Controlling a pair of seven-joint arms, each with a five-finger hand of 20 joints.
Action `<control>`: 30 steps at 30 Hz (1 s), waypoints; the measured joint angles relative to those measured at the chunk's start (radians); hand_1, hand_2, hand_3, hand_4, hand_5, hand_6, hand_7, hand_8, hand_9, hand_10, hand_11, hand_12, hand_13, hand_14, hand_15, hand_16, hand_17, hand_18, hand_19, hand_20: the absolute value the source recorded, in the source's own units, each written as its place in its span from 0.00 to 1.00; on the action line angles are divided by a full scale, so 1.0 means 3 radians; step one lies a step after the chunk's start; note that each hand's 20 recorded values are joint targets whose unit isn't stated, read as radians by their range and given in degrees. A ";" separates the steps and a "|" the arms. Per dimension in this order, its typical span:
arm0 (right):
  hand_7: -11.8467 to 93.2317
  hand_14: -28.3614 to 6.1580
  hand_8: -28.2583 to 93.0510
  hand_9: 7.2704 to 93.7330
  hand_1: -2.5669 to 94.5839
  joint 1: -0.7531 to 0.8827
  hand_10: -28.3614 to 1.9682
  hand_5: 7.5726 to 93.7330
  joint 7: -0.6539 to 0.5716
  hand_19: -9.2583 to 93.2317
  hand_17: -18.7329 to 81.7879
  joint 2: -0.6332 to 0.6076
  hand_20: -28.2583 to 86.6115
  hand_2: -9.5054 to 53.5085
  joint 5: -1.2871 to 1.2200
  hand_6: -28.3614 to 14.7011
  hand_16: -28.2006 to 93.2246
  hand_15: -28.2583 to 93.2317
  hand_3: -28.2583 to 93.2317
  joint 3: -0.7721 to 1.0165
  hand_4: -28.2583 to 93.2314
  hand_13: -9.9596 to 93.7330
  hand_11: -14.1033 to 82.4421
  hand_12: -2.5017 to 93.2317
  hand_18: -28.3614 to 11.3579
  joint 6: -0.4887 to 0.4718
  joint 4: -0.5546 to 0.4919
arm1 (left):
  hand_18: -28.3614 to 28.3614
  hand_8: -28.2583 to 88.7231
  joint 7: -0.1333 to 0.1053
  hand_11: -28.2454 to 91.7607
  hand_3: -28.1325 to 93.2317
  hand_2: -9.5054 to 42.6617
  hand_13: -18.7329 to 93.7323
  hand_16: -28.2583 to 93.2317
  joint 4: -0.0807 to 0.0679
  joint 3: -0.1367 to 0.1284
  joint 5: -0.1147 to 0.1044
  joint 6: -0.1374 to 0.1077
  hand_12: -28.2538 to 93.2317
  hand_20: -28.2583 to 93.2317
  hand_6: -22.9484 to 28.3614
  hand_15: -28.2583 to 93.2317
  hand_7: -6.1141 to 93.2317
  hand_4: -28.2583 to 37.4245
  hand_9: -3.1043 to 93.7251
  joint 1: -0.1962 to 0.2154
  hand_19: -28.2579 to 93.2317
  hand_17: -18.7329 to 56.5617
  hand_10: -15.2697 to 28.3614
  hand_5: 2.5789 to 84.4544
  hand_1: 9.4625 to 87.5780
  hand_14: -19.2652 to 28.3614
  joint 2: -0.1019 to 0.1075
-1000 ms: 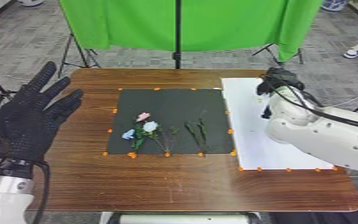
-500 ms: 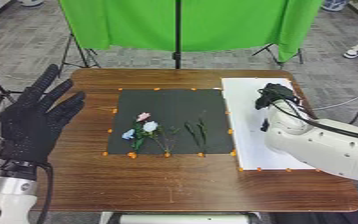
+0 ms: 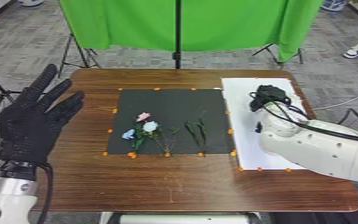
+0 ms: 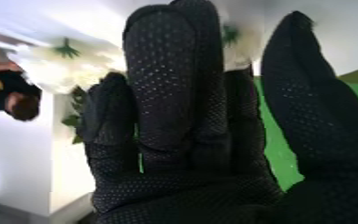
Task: Arrange flowers
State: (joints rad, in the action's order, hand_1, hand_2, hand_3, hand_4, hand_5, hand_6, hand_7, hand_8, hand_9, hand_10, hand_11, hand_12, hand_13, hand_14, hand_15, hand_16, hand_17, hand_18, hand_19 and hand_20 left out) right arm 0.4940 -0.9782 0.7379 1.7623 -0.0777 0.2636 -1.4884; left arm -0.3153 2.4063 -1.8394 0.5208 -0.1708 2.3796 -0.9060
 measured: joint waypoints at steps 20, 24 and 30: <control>0.28 0.75 0.26 1.00 0.60 -0.0071 0.77 0.93 0.0145 1.00 0.68 0.0065 0.42 0.00 0.0527 0.75 0.41 0.63 0.79 -0.0319 0.00 0.94 0.33 0.29 0.32 0.1012 -0.0342 | 1.00 0.15 -0.0014 0.36 0.85 0.30 0.30 0.23 0.0061 -0.0336 0.0000 0.0016 0.34 0.33 0.50 0.47 0.22 0.00 0.23 0.0337 0.62 0.05 0.67 0.26 0.13 0.89 -0.0080; 0.28 0.75 0.26 1.00 0.60 -0.0218 0.78 0.93 0.0368 1.00 0.67 0.0202 0.44 0.00 0.0520 0.74 0.41 0.64 0.79 -0.0372 0.00 0.93 0.33 0.29 0.32 0.1018 -0.0549 | 1.00 0.15 -0.0102 0.36 0.85 0.30 0.30 0.23 0.0058 -0.0326 -0.0110 0.0036 0.35 0.33 0.50 0.47 0.21 0.00 0.23 0.0393 0.62 0.06 0.67 0.26 0.12 0.89 -0.0089; 0.28 0.74 0.26 1.00 0.59 -0.0270 0.77 0.92 0.0488 1.00 0.67 0.0595 0.45 0.00 0.0514 0.73 0.41 0.64 0.79 -0.0366 0.00 0.93 0.33 0.29 0.32 0.0949 -0.0639 | 1.00 0.15 -0.0116 0.36 0.84 0.30 0.30 0.23 0.0046 -0.0296 -0.0154 0.0063 0.35 0.33 0.50 0.47 0.22 0.00 0.23 0.0346 0.62 0.06 0.68 0.26 0.12 0.89 -0.0089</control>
State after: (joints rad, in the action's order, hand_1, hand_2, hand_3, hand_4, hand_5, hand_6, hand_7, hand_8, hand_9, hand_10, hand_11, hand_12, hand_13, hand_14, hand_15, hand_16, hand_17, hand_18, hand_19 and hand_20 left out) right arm 0.4131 -0.8318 0.9164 1.9165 -0.1875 0.5482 -1.6803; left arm -0.3500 2.4200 -1.9281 0.4746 -0.1518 2.4833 -0.9327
